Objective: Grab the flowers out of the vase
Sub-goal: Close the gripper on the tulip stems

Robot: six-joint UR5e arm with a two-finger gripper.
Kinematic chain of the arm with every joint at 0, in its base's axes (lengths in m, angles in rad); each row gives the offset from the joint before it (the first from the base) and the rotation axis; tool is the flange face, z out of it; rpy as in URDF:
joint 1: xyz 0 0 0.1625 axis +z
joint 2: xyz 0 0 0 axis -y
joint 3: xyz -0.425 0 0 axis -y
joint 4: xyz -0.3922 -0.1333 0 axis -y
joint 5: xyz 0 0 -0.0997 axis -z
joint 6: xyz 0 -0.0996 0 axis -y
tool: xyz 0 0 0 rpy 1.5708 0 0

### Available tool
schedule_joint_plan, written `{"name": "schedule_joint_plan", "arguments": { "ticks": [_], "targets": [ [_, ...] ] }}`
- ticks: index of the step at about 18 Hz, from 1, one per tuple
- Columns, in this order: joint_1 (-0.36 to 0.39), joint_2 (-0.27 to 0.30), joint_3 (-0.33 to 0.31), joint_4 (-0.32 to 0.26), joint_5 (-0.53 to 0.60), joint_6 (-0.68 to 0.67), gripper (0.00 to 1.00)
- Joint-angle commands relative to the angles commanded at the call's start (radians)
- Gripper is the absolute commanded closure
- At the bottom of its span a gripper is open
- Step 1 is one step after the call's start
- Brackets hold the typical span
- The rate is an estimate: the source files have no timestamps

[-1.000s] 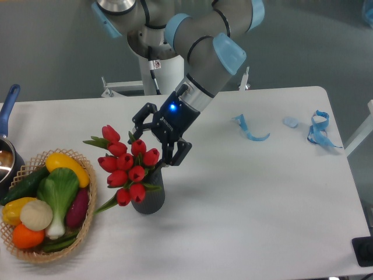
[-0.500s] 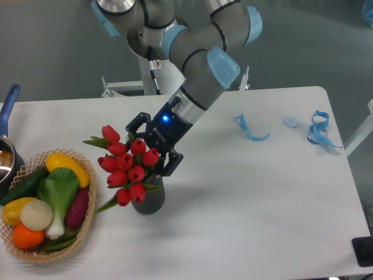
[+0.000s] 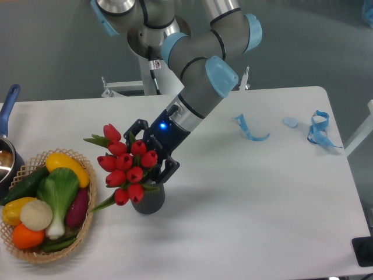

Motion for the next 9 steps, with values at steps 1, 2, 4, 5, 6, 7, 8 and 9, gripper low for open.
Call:
{"name": "schedule_joint_plan", "arguments": {
  "ticks": [1,2,4,5,6,7,8,9],
  "targets": [
    [0.002,0.000,0.003,0.000,0.000,0.000,0.46],
    [0.006,0.000,0.008,0.000,0.000,0.000,0.49],
    [0.011,0.000,0.009,0.000,0.000,-0.002,0.55],
    [0.014,0.000,0.009,-0.002,-0.002,-0.002,0.58],
    [0.015,0.000,0.009,-0.002,-0.002,-0.002,0.60],
    [0.017,0.002,0.011,-0.002,-0.003,-0.002,0.61],
    [0.018,0.002,0.009,-0.005,-0.003,-0.002,0.65],
    [0.018,0.002,0.011,-0.006,-0.002,-0.002,0.66]
  ]
}}
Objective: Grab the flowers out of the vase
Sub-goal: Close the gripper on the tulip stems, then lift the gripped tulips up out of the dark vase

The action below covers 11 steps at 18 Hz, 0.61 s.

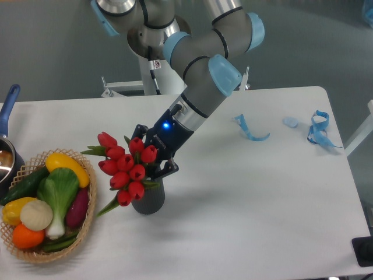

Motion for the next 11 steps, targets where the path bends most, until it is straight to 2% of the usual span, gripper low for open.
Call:
{"name": "schedule_joint_plan", "arguments": {
  "ticks": [5,11],
  "targets": [
    [0.011,0.021,0.008,-0.008,-0.020,-0.020,0.66],
    [0.009,0.066,0.069,-0.008,-0.095,-0.189,0.66]
  ]
}}
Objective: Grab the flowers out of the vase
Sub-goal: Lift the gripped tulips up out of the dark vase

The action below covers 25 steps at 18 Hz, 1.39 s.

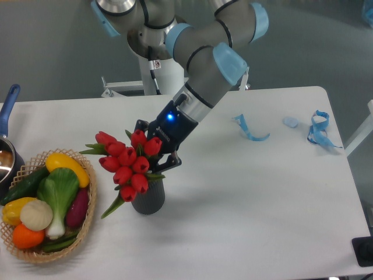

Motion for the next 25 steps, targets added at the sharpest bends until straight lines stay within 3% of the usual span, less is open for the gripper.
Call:
{"name": "schedule_joint_plan", "arguments": {
  "ticks": [7,15,22,25],
  "targets": [
    [0.015,0.067,0.009,0.000,-0.008,-0.041,0.66],
    [0.052,0.097,0.110,0.000,-0.043,-0.166,0.66],
    [0.086,0.141,0.135,-0.002,-0.068,-0.230,0.66],
    [0.156,0.143,0.143,0.000,-0.068,-0.235,0.66]
  ]
}}
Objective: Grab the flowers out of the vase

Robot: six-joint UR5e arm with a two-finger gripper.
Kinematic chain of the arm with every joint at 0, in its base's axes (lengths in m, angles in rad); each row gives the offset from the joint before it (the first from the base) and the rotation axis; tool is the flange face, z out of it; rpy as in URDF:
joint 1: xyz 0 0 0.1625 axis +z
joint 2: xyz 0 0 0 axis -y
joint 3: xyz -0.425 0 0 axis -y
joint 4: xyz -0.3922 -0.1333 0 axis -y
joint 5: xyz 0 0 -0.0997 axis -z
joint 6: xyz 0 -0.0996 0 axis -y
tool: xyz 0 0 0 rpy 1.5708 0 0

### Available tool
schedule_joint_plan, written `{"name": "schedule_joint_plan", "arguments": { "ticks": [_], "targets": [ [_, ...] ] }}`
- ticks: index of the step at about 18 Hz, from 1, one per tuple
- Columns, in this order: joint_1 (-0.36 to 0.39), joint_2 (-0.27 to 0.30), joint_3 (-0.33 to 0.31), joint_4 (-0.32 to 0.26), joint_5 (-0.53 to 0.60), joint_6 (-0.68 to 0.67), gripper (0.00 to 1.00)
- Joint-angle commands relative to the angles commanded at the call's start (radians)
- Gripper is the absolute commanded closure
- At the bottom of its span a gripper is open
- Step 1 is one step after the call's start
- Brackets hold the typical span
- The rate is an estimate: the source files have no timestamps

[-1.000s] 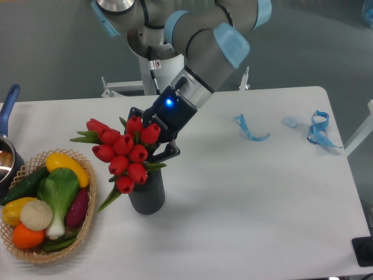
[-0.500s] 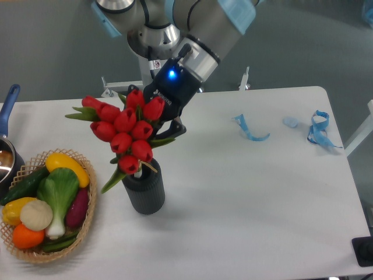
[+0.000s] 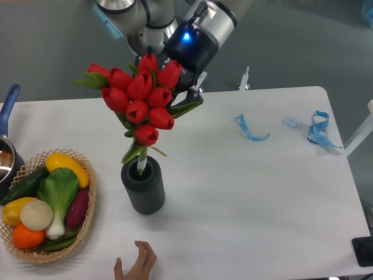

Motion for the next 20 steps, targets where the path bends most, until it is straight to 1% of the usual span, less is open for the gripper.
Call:
{"name": "schedule_joint_plan", "arguments": {
  "ticks": [3,5,7,8,10,12,15,18,20],
  "targets": [
    [0.081,-0.021,0.009,0.003,0.006,0.011,0.66],
    [0.138,-0.090,0.049,0.014,0.011,0.020,0.66],
    [0.157,-0.127,0.099,0.012,0.012,0.037,0.66],
    [0.176,-0.177,0.127,0.014,0.012,0.064,0.66],
    [0.218,-0.202,0.127,0.012,0.012,0.130,0.66],
    [0.221,-0.209,0.121,0.011,0.012,0.178,0.66],
    [0.226,-0.207,0.117,0.009,0.014,0.183,0.66],
    [0.229,-0.199,0.083,0.011,0.015,0.187,0.66],
    [0.230,-0.193,0.055,0.012,0.018,0.216,0.66]
  ]
}}
